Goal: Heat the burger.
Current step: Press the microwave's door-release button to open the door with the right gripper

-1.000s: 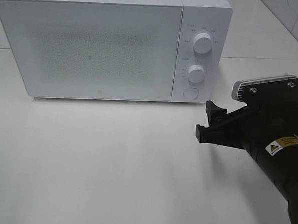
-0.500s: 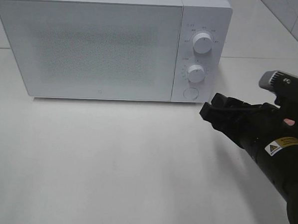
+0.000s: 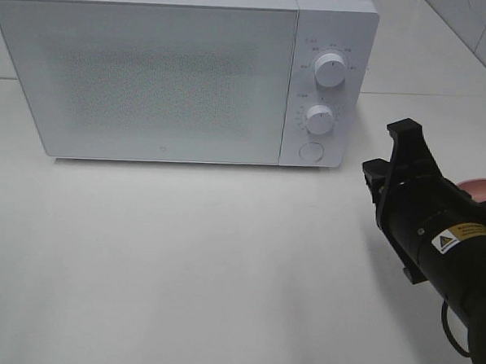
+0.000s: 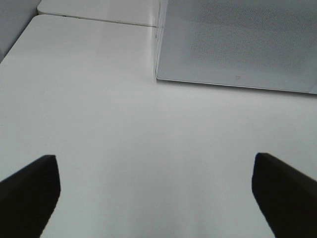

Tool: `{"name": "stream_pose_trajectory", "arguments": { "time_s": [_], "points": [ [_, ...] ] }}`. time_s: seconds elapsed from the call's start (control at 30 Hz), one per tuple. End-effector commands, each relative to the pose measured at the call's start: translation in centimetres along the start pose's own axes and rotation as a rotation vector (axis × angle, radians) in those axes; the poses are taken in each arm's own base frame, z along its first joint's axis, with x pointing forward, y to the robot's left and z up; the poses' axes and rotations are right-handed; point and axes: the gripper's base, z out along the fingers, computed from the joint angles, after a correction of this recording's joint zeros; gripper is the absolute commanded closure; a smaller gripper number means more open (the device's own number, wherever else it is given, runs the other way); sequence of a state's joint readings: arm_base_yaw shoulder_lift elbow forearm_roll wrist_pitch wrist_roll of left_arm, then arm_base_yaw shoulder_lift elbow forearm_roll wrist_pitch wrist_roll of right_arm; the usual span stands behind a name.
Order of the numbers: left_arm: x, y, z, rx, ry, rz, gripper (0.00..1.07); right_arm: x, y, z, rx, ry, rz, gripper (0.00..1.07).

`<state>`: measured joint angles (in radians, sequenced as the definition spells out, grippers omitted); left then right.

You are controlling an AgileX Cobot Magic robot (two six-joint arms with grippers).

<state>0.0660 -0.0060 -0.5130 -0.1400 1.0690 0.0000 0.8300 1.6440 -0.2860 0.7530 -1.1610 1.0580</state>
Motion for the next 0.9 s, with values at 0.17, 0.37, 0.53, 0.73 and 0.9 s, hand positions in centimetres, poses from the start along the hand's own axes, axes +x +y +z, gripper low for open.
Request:
{"name": "stream_pose_trajectory", "arguments": {
  "time_s": [0.17,0.37,0.53,0.73,0.9],
  "points": [
    [0.1,0.0,-0.3,-0.002,-0.031,0.0,0.09,0.2,-0.2,0.0,0.034,0.022,0.162,1.07],
    [0.1,0.0,-0.3,-0.002,-0.03,0.0,0.09,0.6,-1.0,0.1,0.088,0.034,0.237,1.07],
    [0.1,0.0,-0.2,-0.003,-0.024,0.0,0.09,0.6,-1.4,0.3,0.106,0.028,0.235,1.07],
    [0.1,0.0,-0.2,-0.003,-0.024,0.0,0.09,1.0,-2.5,0.6,0.148,0.02,0.255,1.07],
    [0.1,0.0,-0.2,-0.003,-0.024,0.0,0.09,1.2,-2.7,0.9,0.156,0.019,0.259,1.07]
  ]
}}
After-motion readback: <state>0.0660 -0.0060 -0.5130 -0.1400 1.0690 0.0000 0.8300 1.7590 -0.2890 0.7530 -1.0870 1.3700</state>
